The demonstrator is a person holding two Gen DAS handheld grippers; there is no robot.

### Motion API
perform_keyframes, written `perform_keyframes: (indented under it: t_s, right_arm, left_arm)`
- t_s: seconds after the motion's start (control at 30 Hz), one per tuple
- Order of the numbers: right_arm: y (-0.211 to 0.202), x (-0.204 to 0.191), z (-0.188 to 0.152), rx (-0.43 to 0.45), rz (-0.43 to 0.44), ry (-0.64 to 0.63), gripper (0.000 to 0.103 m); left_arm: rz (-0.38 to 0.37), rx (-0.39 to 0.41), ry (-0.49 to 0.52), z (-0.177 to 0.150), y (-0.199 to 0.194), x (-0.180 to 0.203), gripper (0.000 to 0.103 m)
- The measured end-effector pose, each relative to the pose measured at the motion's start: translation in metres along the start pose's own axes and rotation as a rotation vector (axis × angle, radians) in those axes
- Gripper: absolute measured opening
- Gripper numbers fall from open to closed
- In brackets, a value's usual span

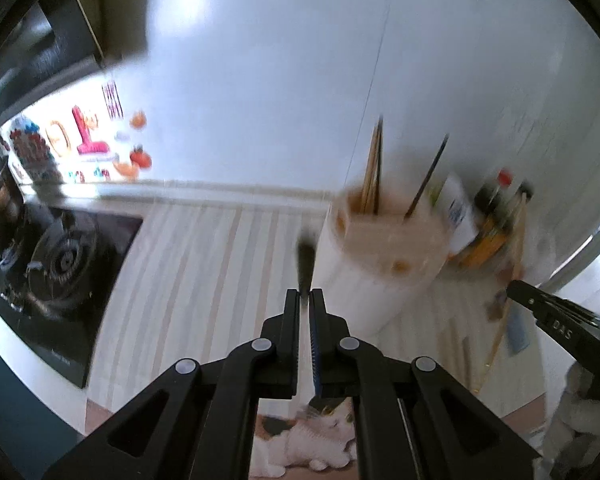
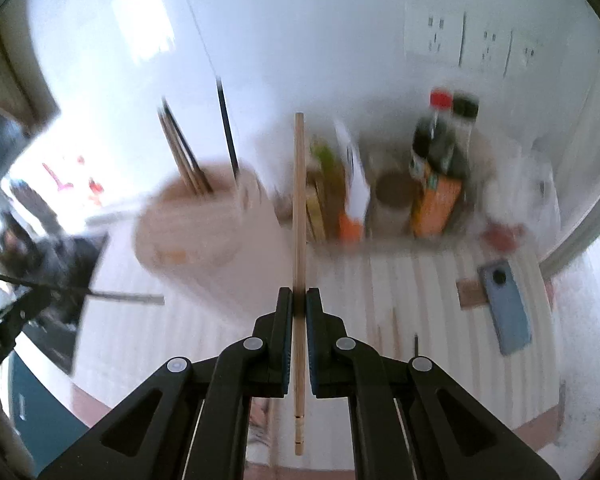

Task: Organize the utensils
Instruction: 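Lift both held chopsticks off the mat toward the cream holder, then lower the dark chopstick into the holder and open left tool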

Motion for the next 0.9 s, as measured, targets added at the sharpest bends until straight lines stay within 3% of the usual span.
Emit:
perform_keyframes:
  t_s: [0.2, 0.4, 0.53, 0.63, 0.73, 0.8, 0.83, 0.9]
  right_arm:
    - [-0.033, -0.014, 0.079, 0.169, 0.042, 0.034, 0.007]
    - [-0.03, -0.031, 0.128, 0.259, 0.059, 0.054, 0.007]
    - [-0.019, -0.038, 0.146, 0.279, 0.072, 0.06, 0.007]
    - [-0.005, -0.043, 0.157, 0.274, 0.089, 0.069, 0.007]
    - [0.007, -0.038, 0.145, 0.214, 0.099, 0.081, 0.007]
    - [0.013, -0.027, 0.125, 0.167, 0.087, 0.096, 0.007]
    - [0.018, -0.019, 0.111, 0.139, 0.08, 0.108, 0.007]
    - [0.033, 0.0, 0.075, 0.052, 0.045, 0.127, 0.007]
  left_arm:
    - [-0.061, 0.124, -0.036, 0.067, -0.035, 0.006, 0.002]
    - [-0.092, 0.213, -0.051, 0.122, -0.042, 0.017, 0.0]
    - [-0.114, 0.232, -0.044, 0.146, -0.035, 0.026, 0.0]
    - [-0.132, 0.195, -0.007, 0.149, -0.021, 0.031, 0.001]
    - [-0.111, 0.153, -0.003, 0.129, -0.005, 0.02, 0.01]
    - [-0.068, 0.104, -0.007, 0.104, 0.016, 0.002, 0.032]
    - [-0.041, 0.082, -0.013, 0.09, 0.026, -0.008, 0.052]
    - [0.007, 0.01, -0.036, 0.048, 0.054, -0.03, 0.056]
Point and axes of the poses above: each gripper's, at about its wrist camera, not at the fingertips, and y roughly the way its jaws point, x to its right, z to its top, the point moved 9 cm from there along y, roughly the way its jaws point, and after that the axes turned 5 degrees about x, right-handed, at the moved point
